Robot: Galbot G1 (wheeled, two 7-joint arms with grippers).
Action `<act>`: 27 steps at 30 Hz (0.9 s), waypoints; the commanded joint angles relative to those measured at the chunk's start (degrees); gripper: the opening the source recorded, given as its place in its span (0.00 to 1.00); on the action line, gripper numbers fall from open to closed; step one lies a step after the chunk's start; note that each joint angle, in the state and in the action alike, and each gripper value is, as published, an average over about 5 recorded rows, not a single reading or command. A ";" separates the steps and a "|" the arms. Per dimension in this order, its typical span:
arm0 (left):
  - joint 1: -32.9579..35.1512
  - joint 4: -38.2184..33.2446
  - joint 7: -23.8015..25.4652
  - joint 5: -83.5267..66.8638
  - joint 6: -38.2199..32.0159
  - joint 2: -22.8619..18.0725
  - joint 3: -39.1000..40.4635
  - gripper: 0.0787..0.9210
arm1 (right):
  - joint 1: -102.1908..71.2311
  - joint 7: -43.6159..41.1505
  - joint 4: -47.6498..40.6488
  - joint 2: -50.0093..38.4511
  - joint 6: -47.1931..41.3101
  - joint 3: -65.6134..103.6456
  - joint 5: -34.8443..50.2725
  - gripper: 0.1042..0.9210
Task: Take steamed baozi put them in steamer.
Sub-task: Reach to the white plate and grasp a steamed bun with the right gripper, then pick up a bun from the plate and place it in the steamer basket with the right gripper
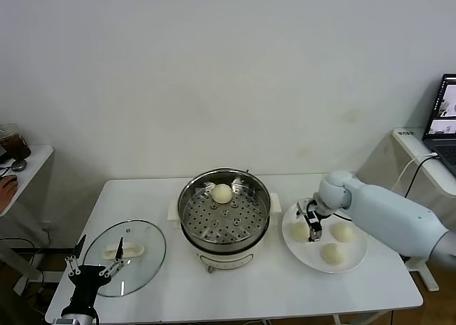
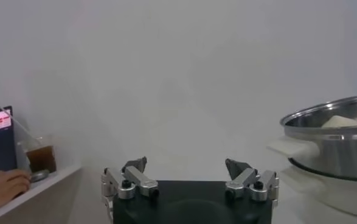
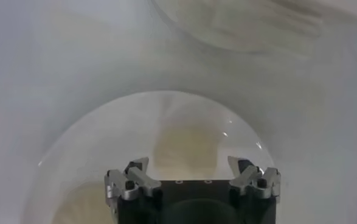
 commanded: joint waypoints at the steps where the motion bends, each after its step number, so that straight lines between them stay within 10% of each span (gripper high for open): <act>1: -0.01 0.04 -0.04 -0.08 -0.02 -0.01 0.00 0.88 | -1.29 0.39 -1.50 1.13 -0.08 0.83 -0.80 0.75; 13: 0.02 -0.18 -0.02 -0.36 -0.04 -0.16 -0.01 0.88 | 0.39 -0.99 1.15 -1.28 -0.28 1.15 -0.23 0.44; 27: -1.60 -0.57 0.03 -0.67 0.25 0.78 1.28 0.88 | 33.98 -4.24 13.79 -10.66 -5.82 -14.52 21.35 0.44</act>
